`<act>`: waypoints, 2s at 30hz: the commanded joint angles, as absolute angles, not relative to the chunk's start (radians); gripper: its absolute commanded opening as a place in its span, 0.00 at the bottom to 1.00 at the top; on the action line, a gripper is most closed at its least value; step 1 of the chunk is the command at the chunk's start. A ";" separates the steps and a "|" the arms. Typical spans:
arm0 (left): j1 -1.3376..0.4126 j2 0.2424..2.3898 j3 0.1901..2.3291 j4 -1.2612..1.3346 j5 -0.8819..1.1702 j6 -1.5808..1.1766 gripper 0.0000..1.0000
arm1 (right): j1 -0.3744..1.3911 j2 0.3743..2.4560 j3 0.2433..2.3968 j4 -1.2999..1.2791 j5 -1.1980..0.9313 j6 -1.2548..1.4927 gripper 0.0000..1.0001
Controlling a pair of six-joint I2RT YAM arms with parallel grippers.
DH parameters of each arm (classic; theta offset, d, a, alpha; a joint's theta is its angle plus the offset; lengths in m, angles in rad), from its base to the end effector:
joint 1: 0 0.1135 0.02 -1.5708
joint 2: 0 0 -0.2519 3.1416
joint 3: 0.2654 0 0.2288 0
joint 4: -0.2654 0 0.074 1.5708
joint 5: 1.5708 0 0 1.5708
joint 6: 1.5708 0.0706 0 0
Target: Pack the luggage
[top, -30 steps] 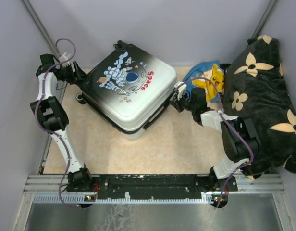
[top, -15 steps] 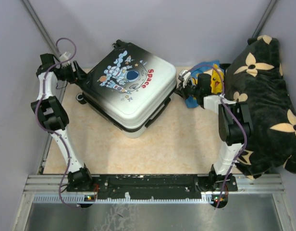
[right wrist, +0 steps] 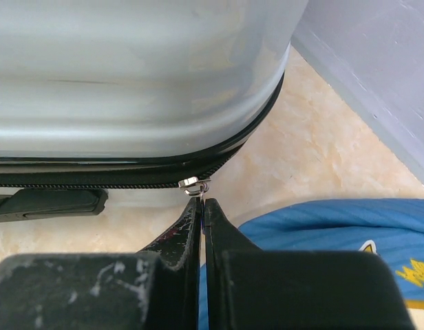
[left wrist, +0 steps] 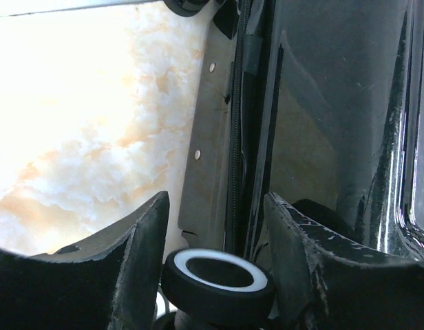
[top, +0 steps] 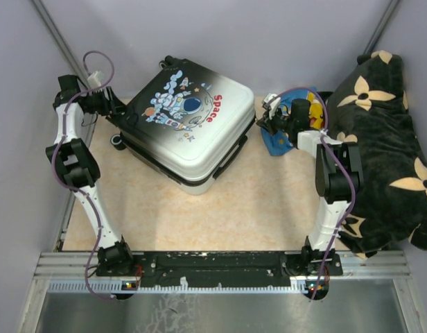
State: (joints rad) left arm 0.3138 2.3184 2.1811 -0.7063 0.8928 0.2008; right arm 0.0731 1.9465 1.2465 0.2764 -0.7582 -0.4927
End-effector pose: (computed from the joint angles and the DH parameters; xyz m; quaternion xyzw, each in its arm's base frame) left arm 0.4895 0.1011 0.2391 0.1057 0.8504 -0.3086 0.4129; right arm 0.4294 0.0801 0.2000 -0.4107 0.6932 0.1990 0.5578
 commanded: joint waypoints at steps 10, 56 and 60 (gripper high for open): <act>0.309 2.060 1.977 -0.520 0.673 0.344 1.00 | 0.113 1.897 1.202 0.465 -0.700 -0.418 0.00; -0.415 1.559 1.382 -0.491 0.092 0.890 0.62 | 0.344 1.536 0.720 0.634 -0.586 -0.148 0.00; -0.451 1.442 1.332 -0.541 0.449 0.883 0.71 | 0.423 1.562 0.711 0.710 -0.527 -0.083 0.00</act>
